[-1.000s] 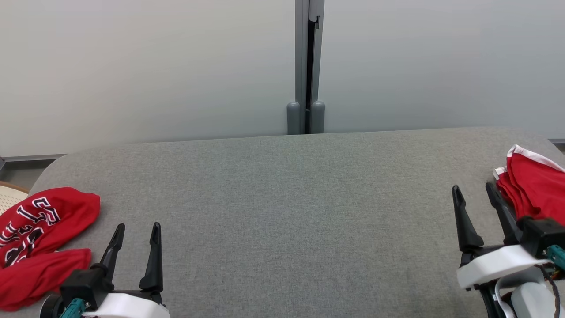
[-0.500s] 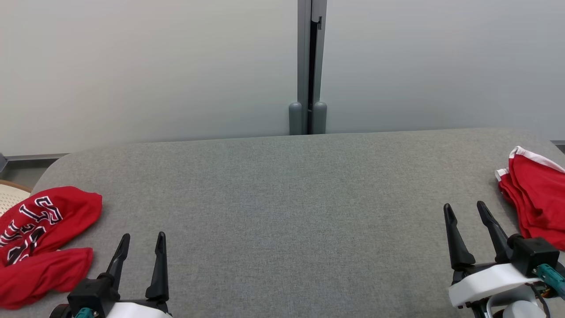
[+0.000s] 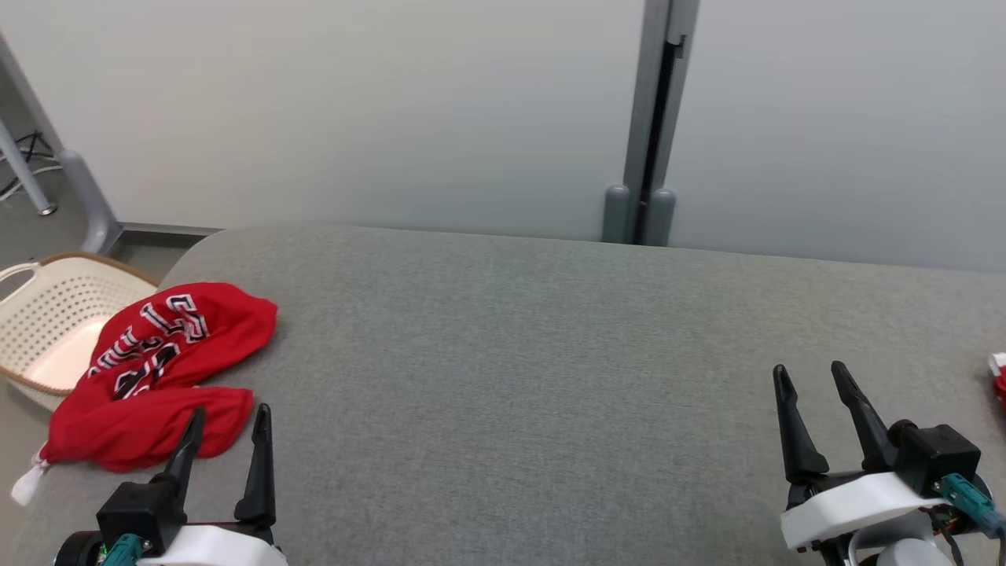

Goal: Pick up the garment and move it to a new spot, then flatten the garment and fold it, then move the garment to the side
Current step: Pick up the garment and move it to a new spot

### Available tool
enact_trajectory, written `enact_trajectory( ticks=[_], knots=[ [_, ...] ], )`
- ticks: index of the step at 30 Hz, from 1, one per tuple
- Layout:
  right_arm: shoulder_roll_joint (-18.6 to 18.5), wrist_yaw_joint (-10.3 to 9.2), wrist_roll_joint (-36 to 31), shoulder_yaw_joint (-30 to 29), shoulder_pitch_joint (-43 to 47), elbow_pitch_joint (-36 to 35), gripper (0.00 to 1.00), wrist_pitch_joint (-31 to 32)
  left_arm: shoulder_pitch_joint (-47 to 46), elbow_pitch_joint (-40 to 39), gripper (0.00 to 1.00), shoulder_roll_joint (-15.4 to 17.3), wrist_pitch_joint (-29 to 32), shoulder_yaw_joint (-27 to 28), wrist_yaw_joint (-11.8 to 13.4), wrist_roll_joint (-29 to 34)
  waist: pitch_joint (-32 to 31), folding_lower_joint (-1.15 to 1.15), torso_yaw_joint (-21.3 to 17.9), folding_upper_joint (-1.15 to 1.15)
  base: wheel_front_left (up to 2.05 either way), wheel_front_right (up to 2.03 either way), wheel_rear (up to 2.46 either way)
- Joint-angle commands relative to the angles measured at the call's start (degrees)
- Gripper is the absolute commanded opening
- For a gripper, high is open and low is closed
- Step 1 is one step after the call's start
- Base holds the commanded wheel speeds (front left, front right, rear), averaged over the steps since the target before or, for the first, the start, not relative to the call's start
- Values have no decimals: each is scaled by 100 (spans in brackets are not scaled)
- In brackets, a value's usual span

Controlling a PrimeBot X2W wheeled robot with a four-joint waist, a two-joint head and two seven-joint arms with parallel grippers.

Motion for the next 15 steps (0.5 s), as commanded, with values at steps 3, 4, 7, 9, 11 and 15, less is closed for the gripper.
enact_trajectory(
  ticks=[3,4,7,9,11,15],
  knots=[
    [57,-2,41,36,11,-8,100,-8,-80,-56,100,104,75,87,68,-29,21,0,713,0,0,0,0],
    [73,-2,45,59,-9,0,100,-7,-64,-74,100,124,81,108,83,-33,27,0,842,0,0,0,0],
    [117,-2,59,103,-66,-3,100,-8,-27,-132,100,164,147,155,125,-55,54,0,1216,0,0,0,0],
    [141,-2,80,139,-90,1,100,-8,59,-202,100,151,170,151,197,-32,68,0,1429,0,0,0,0],
    [155,-2,99,160,-100,1,100,-7,111,-275,100,168,211,173,257,-29,78,0,1600,0,0,0,0],
    [192,-2,111,254,-166,-13,100,-8,144,-388,100,230,260,273,296,-130,145,0,1759,0,0,0,0]
  ],
)
